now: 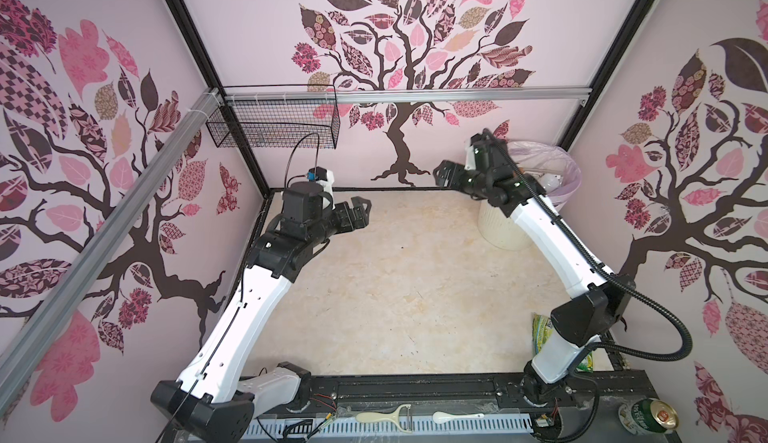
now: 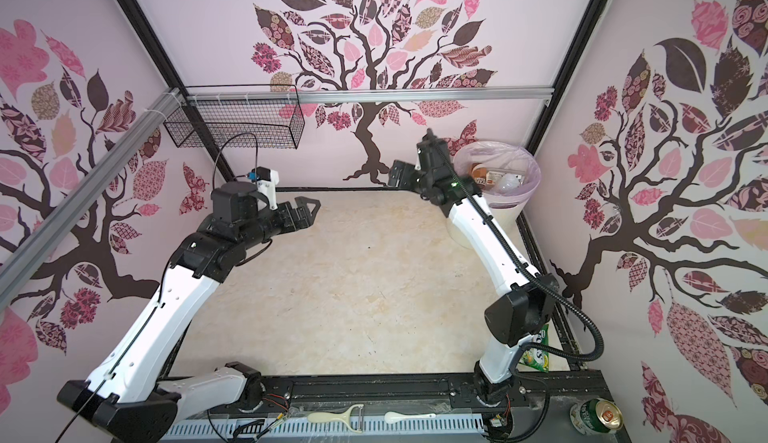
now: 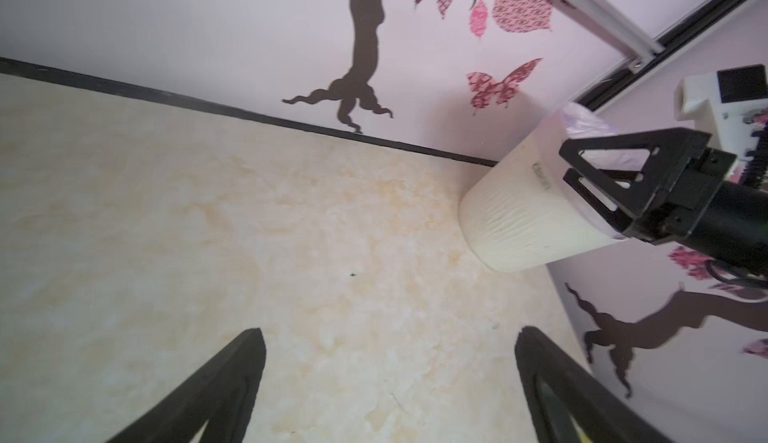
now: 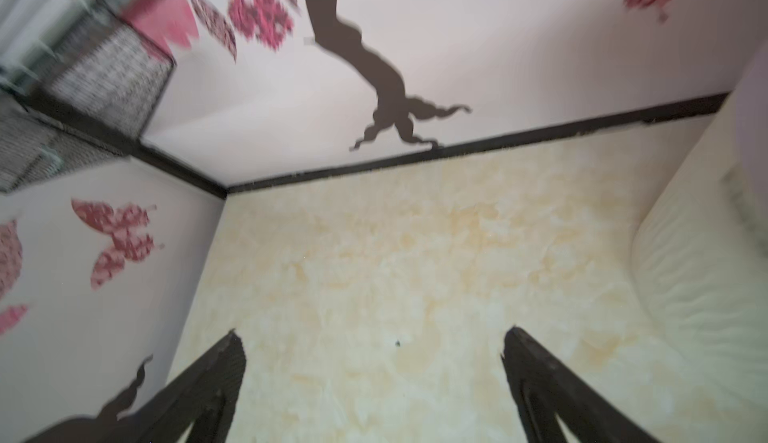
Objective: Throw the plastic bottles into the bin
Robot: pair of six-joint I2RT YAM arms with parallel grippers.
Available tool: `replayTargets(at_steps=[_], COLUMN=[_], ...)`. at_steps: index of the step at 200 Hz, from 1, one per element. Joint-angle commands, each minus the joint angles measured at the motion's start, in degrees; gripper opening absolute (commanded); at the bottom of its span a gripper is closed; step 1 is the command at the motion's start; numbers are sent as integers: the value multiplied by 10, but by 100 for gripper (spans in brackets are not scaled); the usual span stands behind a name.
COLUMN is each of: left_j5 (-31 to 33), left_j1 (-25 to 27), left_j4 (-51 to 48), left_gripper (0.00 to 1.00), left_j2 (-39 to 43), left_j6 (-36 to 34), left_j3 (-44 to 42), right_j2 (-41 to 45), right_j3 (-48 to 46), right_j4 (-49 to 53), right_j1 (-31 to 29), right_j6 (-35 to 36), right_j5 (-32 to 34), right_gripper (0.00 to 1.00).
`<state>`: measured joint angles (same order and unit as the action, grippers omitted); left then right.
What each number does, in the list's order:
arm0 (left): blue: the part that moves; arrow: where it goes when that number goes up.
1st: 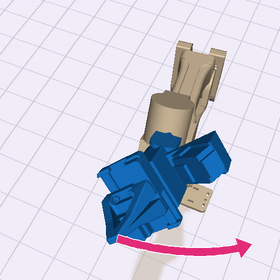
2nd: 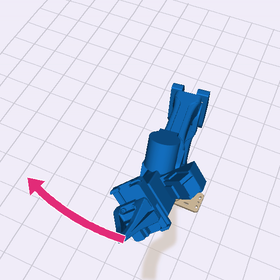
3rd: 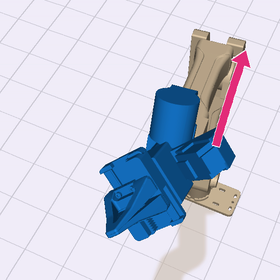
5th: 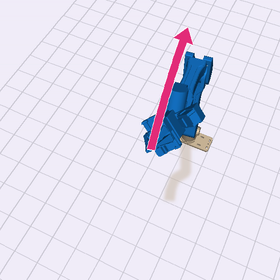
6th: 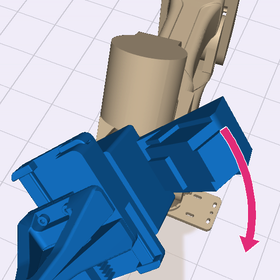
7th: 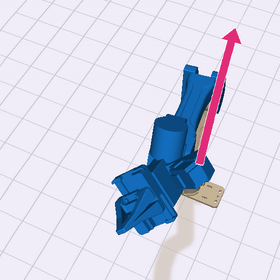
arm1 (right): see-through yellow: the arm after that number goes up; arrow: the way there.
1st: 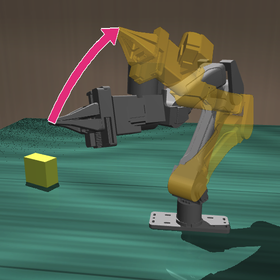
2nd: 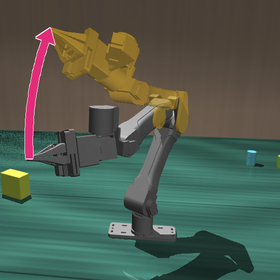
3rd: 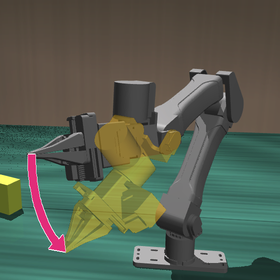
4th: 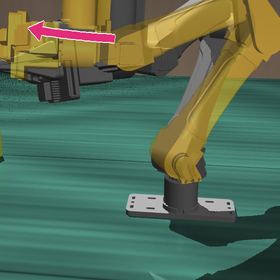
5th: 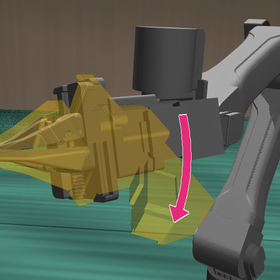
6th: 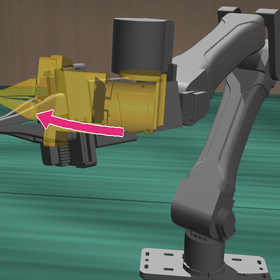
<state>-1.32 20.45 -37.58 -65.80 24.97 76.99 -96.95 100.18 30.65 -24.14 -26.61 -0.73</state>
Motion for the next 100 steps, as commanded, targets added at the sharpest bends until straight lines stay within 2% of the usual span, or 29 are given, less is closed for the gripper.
replayTargets(at_steps=[1, 20, 51, 74, 100], left_j5=[118, 179, 260, 245, 222], left_j1=[-32, -49, -87, -142, -166], left_j4=[29, 56, 173, 241, 375], left_gripper=[98, 98, 98, 98, 98], left_j2=[46, 93, 151, 132, 110], left_j6=[-83, -135, -220, -232, -218], left_j3=[-86, -171, -334, -412, -488], right_j2=[70, 117, 166, 176, 188], right_j3=[-134, -270, -411, -473, -524], right_j4=[-106, -190, -264, -287, -316], right_j1=[3, 3, 3, 4, 19], right_j6=[9, 23, 97, 146, 188], right_j5=[9, 32, 115, 203, 275], right_gripper=[100, 100, 99, 100, 100])
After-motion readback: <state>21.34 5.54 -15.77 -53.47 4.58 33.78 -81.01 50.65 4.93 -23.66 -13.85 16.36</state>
